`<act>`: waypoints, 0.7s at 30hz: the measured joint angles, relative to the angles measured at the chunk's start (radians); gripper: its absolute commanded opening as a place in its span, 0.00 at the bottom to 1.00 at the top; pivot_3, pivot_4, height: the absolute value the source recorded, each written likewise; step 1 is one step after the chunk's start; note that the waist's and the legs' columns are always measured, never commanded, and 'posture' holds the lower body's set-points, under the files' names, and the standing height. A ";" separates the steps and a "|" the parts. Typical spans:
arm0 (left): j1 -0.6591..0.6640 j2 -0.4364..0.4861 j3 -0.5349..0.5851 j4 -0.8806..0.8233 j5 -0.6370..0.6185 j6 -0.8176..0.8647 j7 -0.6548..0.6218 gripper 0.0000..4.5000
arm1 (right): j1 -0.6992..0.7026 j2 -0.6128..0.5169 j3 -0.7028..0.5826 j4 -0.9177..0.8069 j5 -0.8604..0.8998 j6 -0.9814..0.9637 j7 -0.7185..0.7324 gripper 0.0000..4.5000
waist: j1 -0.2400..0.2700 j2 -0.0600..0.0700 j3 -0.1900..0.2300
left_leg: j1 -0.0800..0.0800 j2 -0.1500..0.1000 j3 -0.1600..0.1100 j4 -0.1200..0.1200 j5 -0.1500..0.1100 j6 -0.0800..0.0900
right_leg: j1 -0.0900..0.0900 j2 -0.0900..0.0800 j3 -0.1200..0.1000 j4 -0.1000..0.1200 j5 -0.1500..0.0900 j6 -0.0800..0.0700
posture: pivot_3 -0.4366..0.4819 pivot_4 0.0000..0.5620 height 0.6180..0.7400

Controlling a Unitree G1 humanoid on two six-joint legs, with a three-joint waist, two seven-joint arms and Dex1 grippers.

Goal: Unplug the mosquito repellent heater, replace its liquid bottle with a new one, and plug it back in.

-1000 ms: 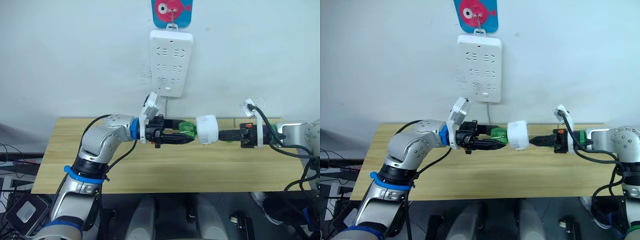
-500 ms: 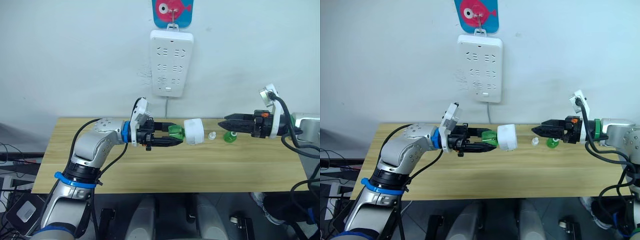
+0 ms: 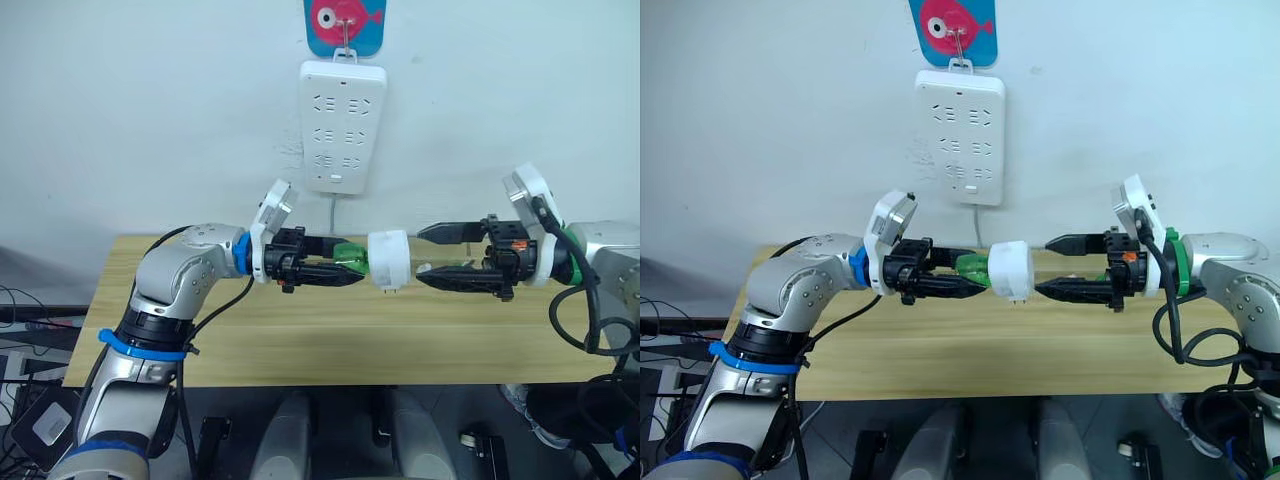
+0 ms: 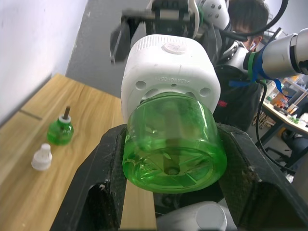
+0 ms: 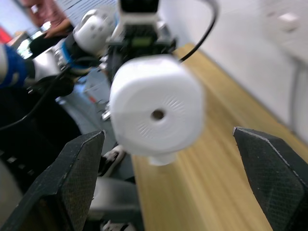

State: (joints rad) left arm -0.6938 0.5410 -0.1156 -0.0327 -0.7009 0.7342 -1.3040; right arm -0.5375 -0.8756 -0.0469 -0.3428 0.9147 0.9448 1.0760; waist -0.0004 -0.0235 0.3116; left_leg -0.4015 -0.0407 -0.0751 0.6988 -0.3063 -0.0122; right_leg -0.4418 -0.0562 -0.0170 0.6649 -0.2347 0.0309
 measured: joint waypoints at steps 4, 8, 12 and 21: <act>-0.010 -0.023 -0.007 0.000 0.001 0.000 0.000 0.50 | -0.008 0.035 0.022 -0.012 0.007 0.004 -0.010 0.99 | -0.001 0.000 0.000 | 0.000 0.000 0.000 0.000 0.000 0.000 | 0.000 0.000 0.000 0.000 0.000 0.000 | 0.51 0.47 1.00; -0.010 -0.032 -0.015 -0.001 0.001 0.000 0.000 0.50 | -0.024 0.059 0.031 -0.020 0.007 0.005 -0.028 0.99 | -0.001 0.000 0.000 | 0.000 0.000 0.000 0.000 0.000 0.000 | 0.000 0.000 0.000 0.000 0.000 0.000 | 0.51 0.48 1.00; -0.010 -0.032 -0.016 -0.002 0.003 -0.002 -0.001 0.50 | -0.026 0.062 0.031 -0.025 0.008 0.008 -0.035 0.99 | -0.001 0.000 0.000 | 0.000 0.000 0.000 0.000 0.000 0.000 | 0.000 0.000 0.000 0.000 0.000 0.000 | 0.51 0.49 1.00; -0.006 -0.032 -0.017 -0.008 0.008 -0.006 -0.011 0.50 | -0.034 0.082 0.030 -0.024 0.017 0.032 -0.062 0.79 | -0.001 0.000 0.000 | 0.000 0.000 0.000 0.000 0.000 0.000 | 0.000 0.000 0.000 0.001 0.000 0.000 | 0.51 0.50 1.00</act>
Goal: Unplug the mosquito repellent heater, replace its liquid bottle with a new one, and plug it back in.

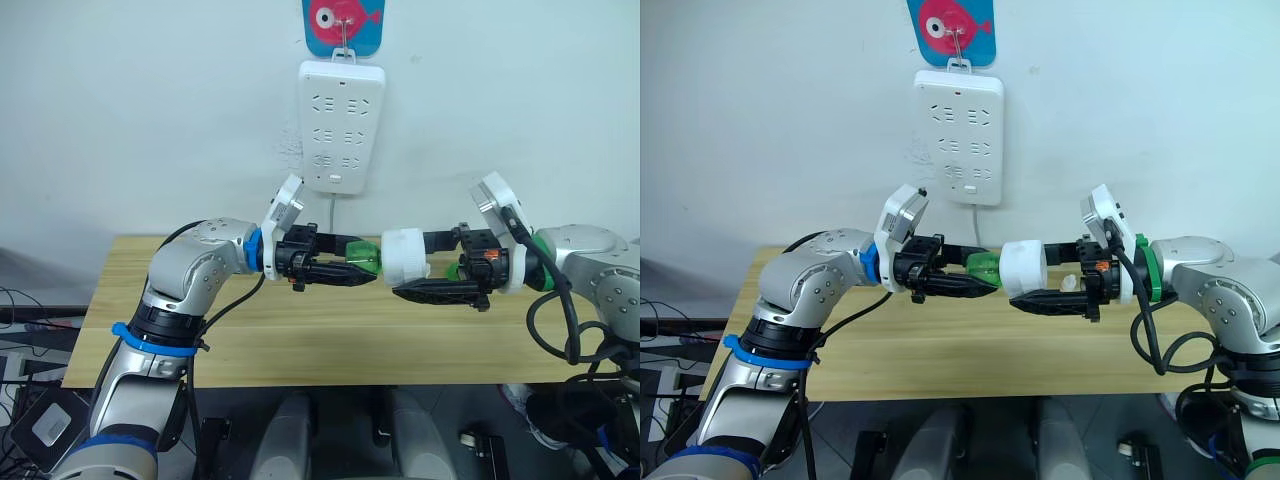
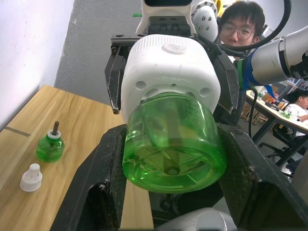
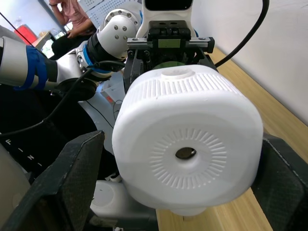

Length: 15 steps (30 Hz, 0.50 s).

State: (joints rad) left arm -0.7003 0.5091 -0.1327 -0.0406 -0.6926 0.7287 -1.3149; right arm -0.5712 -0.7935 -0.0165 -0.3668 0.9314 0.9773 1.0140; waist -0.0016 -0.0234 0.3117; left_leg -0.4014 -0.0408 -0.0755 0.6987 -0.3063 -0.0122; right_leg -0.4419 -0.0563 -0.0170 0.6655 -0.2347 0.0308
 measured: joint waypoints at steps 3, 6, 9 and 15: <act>0.001 -0.001 0.000 -0.002 0.001 0.000 0.001 0.50 | -0.001 0.002 -0.001 0.000 -0.001 0.001 -0.012 0.67 | 0.000 0.000 0.000 | 0.000 0.000 0.000 0.000 0.000 0.000 | 0.000 0.000 0.000 0.000 0.000 0.000 | 0.51 0.50 1.00; 0.005 -0.001 0.001 -0.002 0.001 0.000 0.001 0.50 | -0.001 0.006 -0.001 0.000 -0.001 0.004 -0.014 0.67 | 0.000 0.000 0.000 | 0.000 0.000 0.000 0.000 0.000 0.000 | 0.000 0.000 0.000 0.000 0.000 0.000 | 0.51 0.50 1.00; 0.010 -0.001 0.001 -0.002 0.001 -0.003 0.003 0.50 | 0.000 0.006 0.001 0.000 -0.008 0.002 -0.011 0.67 | 0.000 0.000 0.000 | 0.000 0.000 0.000 0.000 0.000 0.000 | 0.000 0.000 0.000 0.000 0.000 0.000 | 0.51 0.51 1.00; 0.013 0.047 -0.011 -0.001 0.006 0.028 -0.009 0.92 | 0.001 -0.019 0.087 0.037 -0.264 -0.348 0.131 0.67 | -0.002 0.000 0.000 | 0.001 0.000 0.001 0.000 0.000 0.000 | 0.000 0.001 0.000 0.001 0.000 0.000 | 0.51 0.50 1.00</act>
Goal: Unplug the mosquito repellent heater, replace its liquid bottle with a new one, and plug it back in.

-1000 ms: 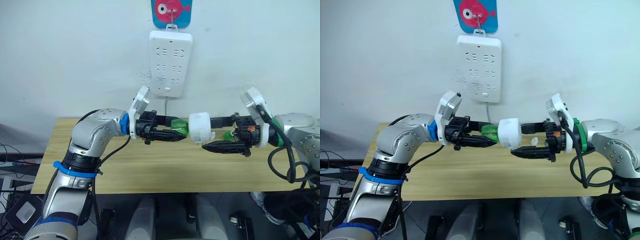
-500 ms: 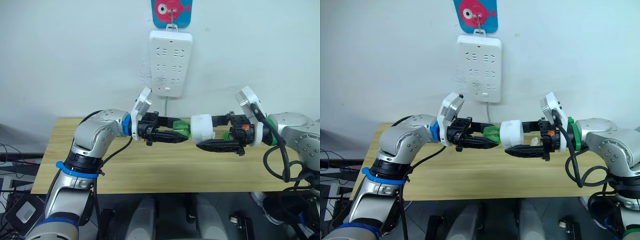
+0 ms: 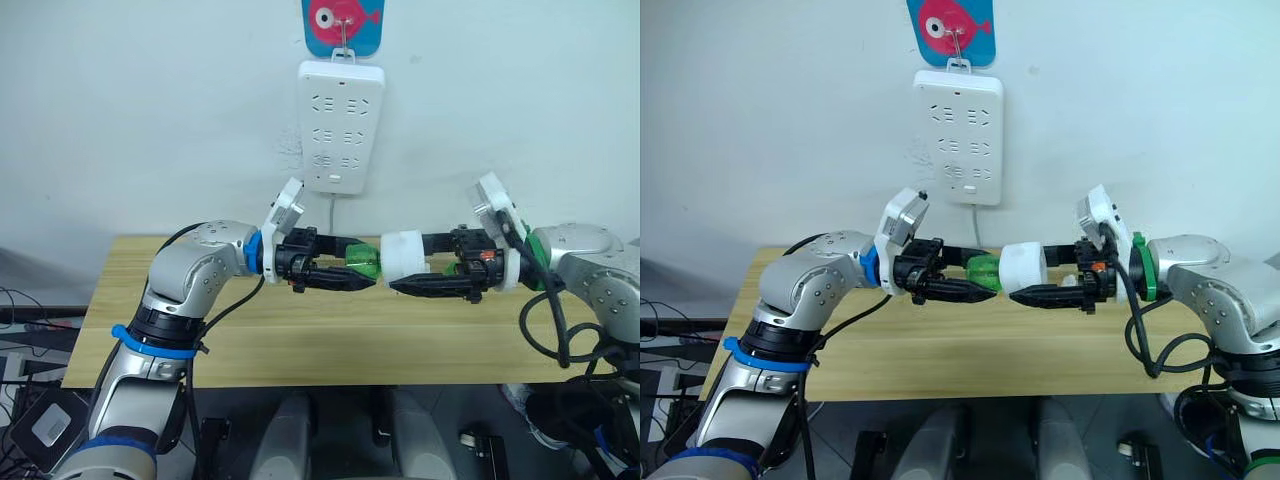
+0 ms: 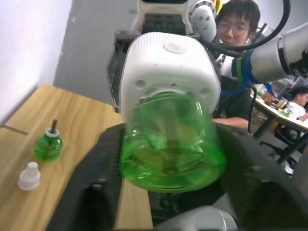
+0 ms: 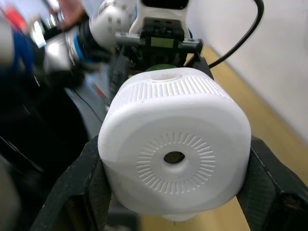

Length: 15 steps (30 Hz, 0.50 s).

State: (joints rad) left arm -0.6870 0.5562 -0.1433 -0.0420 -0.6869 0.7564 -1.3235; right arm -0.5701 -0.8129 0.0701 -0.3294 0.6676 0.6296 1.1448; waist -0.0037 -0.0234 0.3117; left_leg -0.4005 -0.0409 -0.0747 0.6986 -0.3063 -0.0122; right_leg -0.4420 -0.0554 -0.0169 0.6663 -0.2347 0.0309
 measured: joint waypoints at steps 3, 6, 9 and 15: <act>-0.005 0.043 -0.019 0.018 0.031 -0.005 -0.027 1.00 | -0.004 0.006 0.068 0.134 -0.240 -0.468 0.130 0.67 | -0.002 0.000 0.000 | 0.001 0.000 0.001 0.000 0.000 0.000 | 0.000 0.000 0.000 0.000 0.000 0.000 | 0.51 0.49 1.00; -0.023 0.082 -0.066 0.049 0.089 -0.040 -0.076 1.00 | -0.040 0.032 0.108 0.314 -0.389 -0.866 0.231 0.67 | -0.006 0.000 0.000 | 0.001 0.000 0.003 0.000 0.000 0.000 | 0.000 0.000 -0.001 0.000 0.000 0.000 | 0.50 0.48 1.00; -0.067 0.085 -0.140 0.096 0.163 -0.086 -0.122 1.00 | -0.124 0.073 0.151 0.469 -0.454 -1.229 0.322 0.67 | -0.008 0.000 0.000 | 0.001 0.000 0.002 0.000 0.000 0.000 | 0.000 0.000 -0.002 -0.001 0.000 0.000 | 0.50 0.48 1.00; -0.182 0.067 -0.250 0.213 0.293 -0.157 -0.199 1.00 | -0.228 0.129 0.238 0.651 -0.479 -1.557 0.382 0.67 | -0.010 0.000 0.000 | 0.001 0.000 0.001 0.000 0.000 0.000 | 0.000 0.000 -0.004 0.000 0.000 0.000 | 0.50 0.48 1.00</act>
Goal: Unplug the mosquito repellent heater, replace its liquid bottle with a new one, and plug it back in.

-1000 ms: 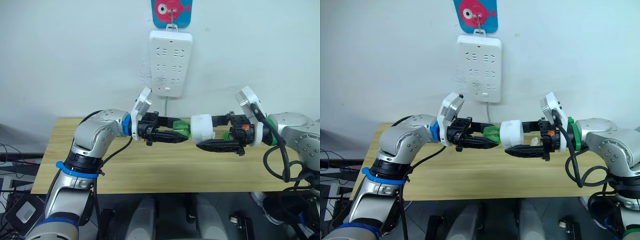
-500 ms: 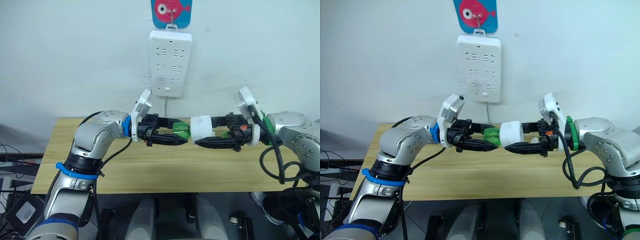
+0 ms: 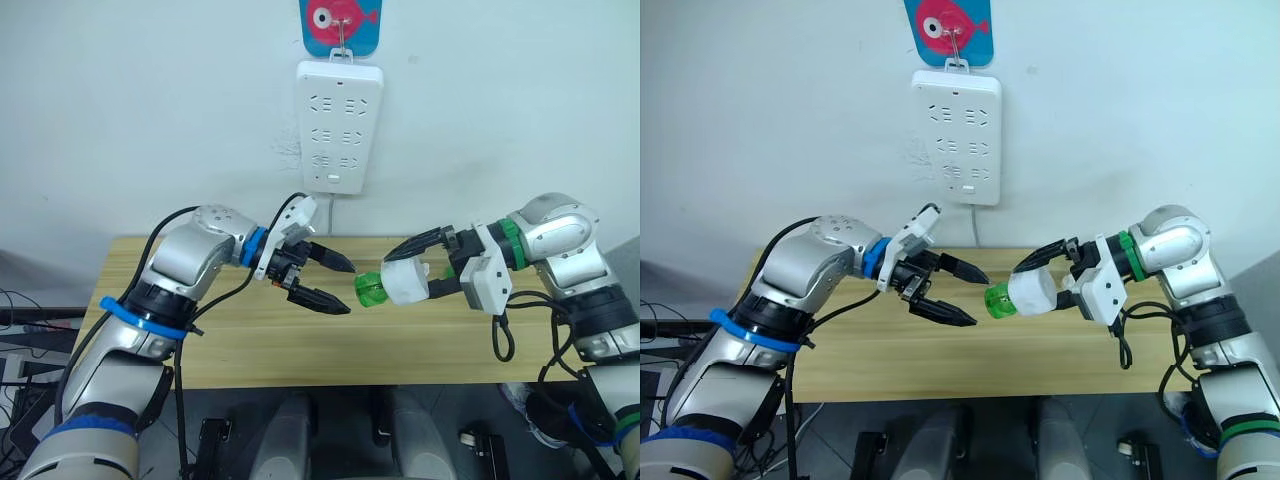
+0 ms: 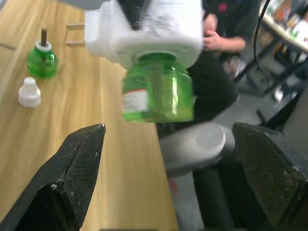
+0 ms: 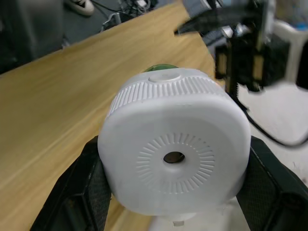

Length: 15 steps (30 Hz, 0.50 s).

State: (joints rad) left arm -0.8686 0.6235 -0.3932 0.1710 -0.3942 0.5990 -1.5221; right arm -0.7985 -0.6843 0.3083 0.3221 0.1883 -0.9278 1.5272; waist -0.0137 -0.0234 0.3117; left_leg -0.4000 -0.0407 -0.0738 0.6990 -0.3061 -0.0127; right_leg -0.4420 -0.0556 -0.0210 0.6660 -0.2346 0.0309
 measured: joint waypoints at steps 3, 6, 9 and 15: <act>-0.020 -0.022 -0.028 0.027 0.028 -0.002 -0.016 1.00 | -0.021 0.006 0.029 0.030 0.000 -0.047 0.000 0.67 | -0.001 0.000 0.000 | 0.000 0.000 0.000 0.000 0.000 0.000 | 0.000 0.000 0.000 0.000 0.000 0.000 | 0.50 0.48 1.00; -0.047 -0.039 -0.050 0.029 0.044 0.009 -0.040 1.00 | -0.046 0.012 0.052 0.055 -0.008 -0.079 -0.004 0.67 | -0.003 0.000 0.000 | 0.000 0.000 0.000 0.000 0.000 0.000 | 0.000 0.000 0.000 0.000 0.000 0.000 | 0.50 0.48 1.00; -0.060 -0.058 -0.059 0.025 0.045 0.046 -0.048 1.00 | -0.059 0.020 0.072 0.075 -0.025 -0.099 -0.016 0.67 | -0.005 0.000 0.000 | 0.000 0.000 -0.001 0.000 0.000 0.000 | 0.000 0.000 0.000 0.001 0.000 0.000 | 0.50 0.48 1.00; -0.062 -0.076 -0.085 0.022 0.071 0.051 -0.058 1.00 | -0.083 0.025 0.100 0.086 -0.069 -0.109 -0.046 0.67 | -0.011 0.000 0.000 | 0.000 0.000 -0.001 0.001 0.000 0.000 | -0.001 0.000 0.000 0.005 0.000 0.000 | 0.50 0.47 1.00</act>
State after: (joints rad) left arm -0.9304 0.5473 -0.4781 0.1934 -0.3232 0.6495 -1.5796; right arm -0.8810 -0.6592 0.4084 0.4081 0.1191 -1.0368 1.4810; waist -0.0248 -0.0234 0.3117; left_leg -0.3996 -0.0408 -0.0744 0.6997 -0.3059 -0.0129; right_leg -0.4428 -0.0560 -0.0208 0.6711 -0.2346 0.0309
